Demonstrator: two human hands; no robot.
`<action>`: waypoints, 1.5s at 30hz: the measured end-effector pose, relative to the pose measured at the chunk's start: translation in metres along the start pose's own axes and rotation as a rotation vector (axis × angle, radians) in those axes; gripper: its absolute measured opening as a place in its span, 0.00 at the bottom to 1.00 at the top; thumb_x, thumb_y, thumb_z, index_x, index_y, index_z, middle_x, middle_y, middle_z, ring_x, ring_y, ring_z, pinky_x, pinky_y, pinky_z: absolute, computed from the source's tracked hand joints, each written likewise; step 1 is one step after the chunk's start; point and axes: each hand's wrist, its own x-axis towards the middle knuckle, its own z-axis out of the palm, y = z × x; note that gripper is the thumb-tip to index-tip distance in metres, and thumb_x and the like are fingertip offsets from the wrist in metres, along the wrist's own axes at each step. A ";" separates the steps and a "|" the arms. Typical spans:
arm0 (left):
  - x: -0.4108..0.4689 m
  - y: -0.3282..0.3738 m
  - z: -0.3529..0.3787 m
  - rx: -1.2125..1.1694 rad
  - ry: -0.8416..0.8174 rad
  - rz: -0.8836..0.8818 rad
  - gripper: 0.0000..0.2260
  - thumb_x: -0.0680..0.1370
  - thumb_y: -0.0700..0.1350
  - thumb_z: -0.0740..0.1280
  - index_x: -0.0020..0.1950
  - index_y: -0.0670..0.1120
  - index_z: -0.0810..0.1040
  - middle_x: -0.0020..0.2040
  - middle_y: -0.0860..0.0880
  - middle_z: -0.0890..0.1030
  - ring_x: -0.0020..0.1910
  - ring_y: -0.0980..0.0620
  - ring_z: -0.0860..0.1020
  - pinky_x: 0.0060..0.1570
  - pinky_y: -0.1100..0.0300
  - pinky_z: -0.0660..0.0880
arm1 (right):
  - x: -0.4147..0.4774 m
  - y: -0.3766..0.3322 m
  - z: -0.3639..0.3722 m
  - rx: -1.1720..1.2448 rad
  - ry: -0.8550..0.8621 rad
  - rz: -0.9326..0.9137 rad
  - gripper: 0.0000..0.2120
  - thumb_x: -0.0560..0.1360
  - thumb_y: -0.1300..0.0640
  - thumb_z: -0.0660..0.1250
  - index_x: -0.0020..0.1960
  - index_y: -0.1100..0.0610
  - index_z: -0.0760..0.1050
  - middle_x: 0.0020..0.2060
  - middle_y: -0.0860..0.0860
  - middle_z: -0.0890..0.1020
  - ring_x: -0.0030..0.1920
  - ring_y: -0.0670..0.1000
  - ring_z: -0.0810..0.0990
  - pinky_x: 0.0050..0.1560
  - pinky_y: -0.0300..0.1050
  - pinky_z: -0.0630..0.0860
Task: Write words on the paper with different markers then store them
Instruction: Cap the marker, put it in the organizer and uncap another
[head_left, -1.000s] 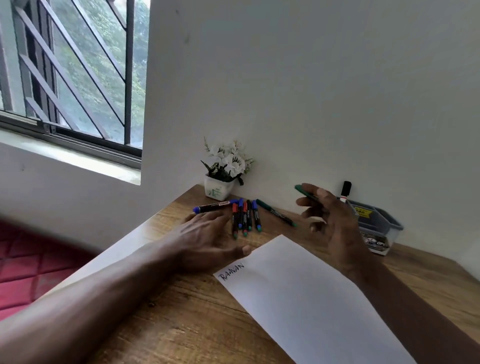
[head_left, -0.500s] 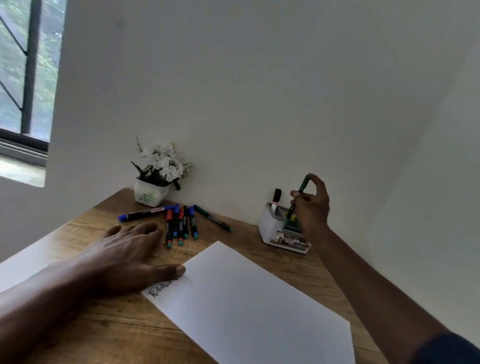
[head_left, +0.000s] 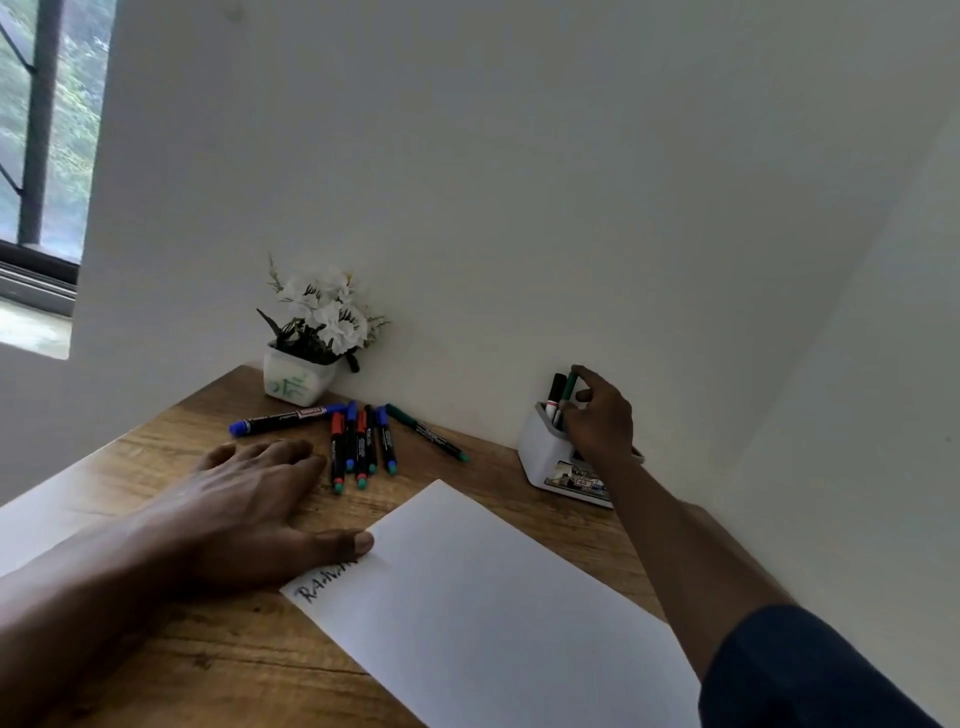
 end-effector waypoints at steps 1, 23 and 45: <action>-0.001 0.001 0.000 0.008 0.000 -0.001 0.57 0.61 0.86 0.45 0.83 0.57 0.48 0.84 0.55 0.48 0.82 0.54 0.50 0.79 0.49 0.47 | 0.000 0.001 0.000 -0.005 -0.026 0.005 0.27 0.75 0.65 0.69 0.72 0.51 0.75 0.47 0.57 0.84 0.49 0.57 0.82 0.54 0.48 0.78; -0.005 0.004 -0.003 -0.010 -0.014 0.004 0.61 0.56 0.86 0.42 0.83 0.56 0.47 0.84 0.53 0.47 0.82 0.52 0.48 0.80 0.47 0.44 | -0.041 -0.108 0.086 -0.185 -0.501 -0.164 0.20 0.77 0.52 0.68 0.65 0.59 0.76 0.61 0.55 0.80 0.61 0.55 0.79 0.59 0.47 0.76; -0.011 0.006 -0.004 -0.243 0.190 0.046 0.53 0.63 0.86 0.45 0.83 0.60 0.50 0.83 0.55 0.50 0.80 0.54 0.55 0.77 0.49 0.55 | -0.116 -0.108 -0.012 0.128 -0.333 -0.464 0.10 0.82 0.57 0.63 0.60 0.45 0.74 0.33 0.49 0.82 0.31 0.48 0.78 0.34 0.47 0.74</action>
